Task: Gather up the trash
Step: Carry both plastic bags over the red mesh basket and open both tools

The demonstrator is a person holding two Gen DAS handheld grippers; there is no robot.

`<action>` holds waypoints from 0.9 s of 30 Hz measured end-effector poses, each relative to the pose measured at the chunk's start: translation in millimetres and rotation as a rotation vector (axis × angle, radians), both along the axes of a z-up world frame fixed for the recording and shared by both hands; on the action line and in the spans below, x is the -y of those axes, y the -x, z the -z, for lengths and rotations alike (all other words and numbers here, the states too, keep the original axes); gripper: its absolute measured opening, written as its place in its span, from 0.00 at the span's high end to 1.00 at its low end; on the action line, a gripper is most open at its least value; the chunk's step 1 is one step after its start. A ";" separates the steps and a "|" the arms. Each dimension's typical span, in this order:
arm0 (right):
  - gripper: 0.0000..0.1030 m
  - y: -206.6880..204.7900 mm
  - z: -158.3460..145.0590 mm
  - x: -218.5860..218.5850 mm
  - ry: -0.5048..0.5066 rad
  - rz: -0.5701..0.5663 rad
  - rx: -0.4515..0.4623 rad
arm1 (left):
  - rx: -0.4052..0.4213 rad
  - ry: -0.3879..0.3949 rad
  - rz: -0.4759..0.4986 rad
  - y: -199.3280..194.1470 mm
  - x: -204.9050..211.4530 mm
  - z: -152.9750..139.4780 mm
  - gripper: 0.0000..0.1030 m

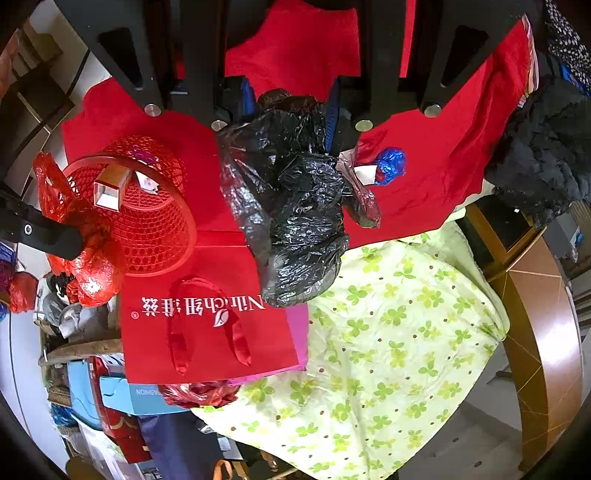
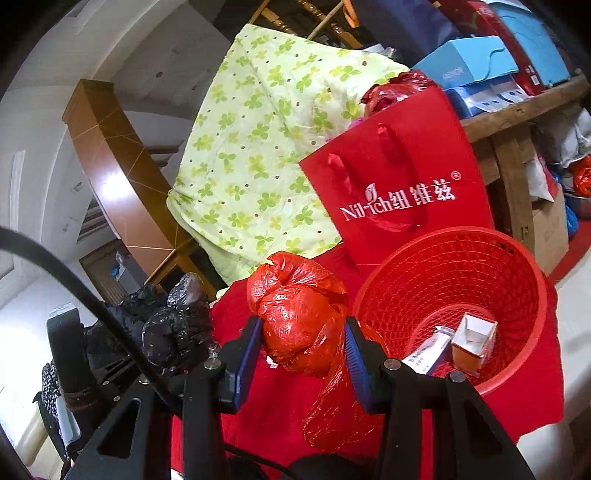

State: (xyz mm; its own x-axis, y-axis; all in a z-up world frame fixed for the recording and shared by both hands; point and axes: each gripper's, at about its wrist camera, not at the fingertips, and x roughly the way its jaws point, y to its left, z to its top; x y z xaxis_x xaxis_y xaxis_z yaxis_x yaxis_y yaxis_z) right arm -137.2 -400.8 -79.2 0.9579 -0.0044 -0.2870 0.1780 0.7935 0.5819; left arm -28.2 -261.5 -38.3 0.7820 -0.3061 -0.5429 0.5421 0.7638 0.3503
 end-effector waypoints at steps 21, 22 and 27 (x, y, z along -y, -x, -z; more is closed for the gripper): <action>0.53 28.8 23.4 58.6 -0.078 0.128 -0.005 | -0.016 -0.043 0.157 20.2 69.6 10.7 0.69; 0.53 29.4 25.1 61.6 -0.082 0.134 -0.008 | -0.027 -0.039 0.172 20.1 73.7 10.9 0.69; 0.53 29.1 39.1 82.3 -0.116 0.179 -0.043 | -0.112 0.006 0.264 14.8 92.5 12.3 0.67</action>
State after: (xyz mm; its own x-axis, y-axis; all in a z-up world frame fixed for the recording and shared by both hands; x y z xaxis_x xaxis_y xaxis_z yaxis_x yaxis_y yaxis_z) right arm -166.3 -483.1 -118.3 0.9318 -0.1374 -0.3359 0.3363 0.6752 0.6566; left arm -43.1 -354.0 -50.6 0.6099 -0.4951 -0.6188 0.7578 0.5929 0.2725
